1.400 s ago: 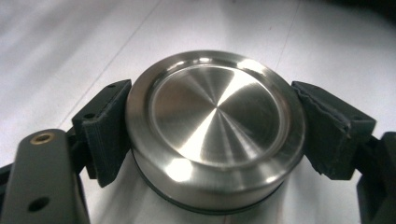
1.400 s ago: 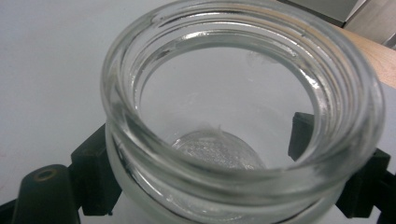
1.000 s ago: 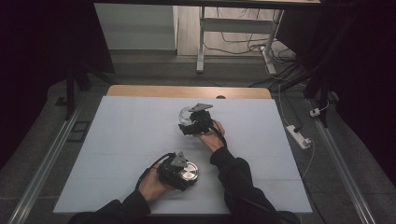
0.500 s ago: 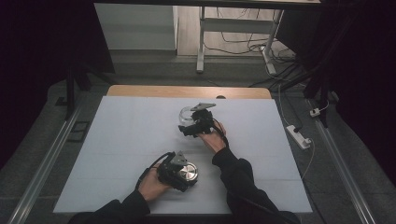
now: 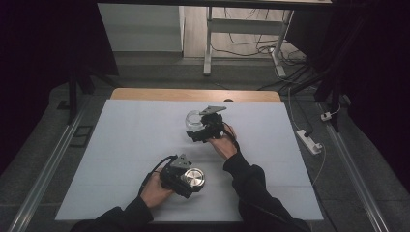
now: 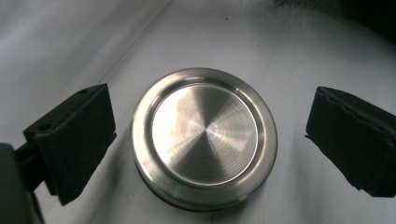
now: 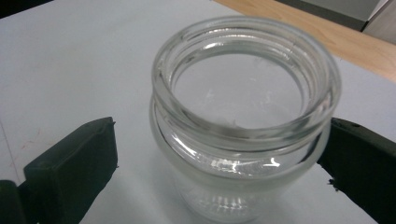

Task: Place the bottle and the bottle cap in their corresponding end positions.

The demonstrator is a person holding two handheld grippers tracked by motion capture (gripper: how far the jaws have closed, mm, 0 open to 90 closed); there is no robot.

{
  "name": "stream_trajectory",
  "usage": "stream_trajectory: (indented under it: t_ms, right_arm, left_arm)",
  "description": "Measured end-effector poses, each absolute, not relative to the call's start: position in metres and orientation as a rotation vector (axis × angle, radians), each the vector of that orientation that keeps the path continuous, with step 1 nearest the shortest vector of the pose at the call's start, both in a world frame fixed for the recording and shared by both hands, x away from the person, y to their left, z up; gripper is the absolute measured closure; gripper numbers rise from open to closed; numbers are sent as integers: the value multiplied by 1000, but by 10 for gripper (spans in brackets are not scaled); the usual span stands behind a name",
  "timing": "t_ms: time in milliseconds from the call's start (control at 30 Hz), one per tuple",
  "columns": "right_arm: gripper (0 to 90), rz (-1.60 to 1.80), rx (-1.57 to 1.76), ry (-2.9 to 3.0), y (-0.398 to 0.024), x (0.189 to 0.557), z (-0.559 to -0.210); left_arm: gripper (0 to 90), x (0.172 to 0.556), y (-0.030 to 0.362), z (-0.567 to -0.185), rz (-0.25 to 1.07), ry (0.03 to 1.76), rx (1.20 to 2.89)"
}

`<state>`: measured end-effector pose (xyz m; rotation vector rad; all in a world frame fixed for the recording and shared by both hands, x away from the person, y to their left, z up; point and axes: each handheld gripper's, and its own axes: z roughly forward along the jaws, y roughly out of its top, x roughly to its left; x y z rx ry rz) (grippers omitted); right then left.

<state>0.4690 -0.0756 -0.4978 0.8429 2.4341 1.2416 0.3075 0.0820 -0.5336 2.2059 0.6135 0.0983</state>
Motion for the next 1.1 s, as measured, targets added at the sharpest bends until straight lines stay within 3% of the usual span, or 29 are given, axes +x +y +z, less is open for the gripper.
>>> stream_trajectory:
  t_ms: [1100]
  right_arm:
    - [0,1294,790,2453,-107,433,-484]
  left_arm:
    - [0,296,130,-513,71,667,2081]
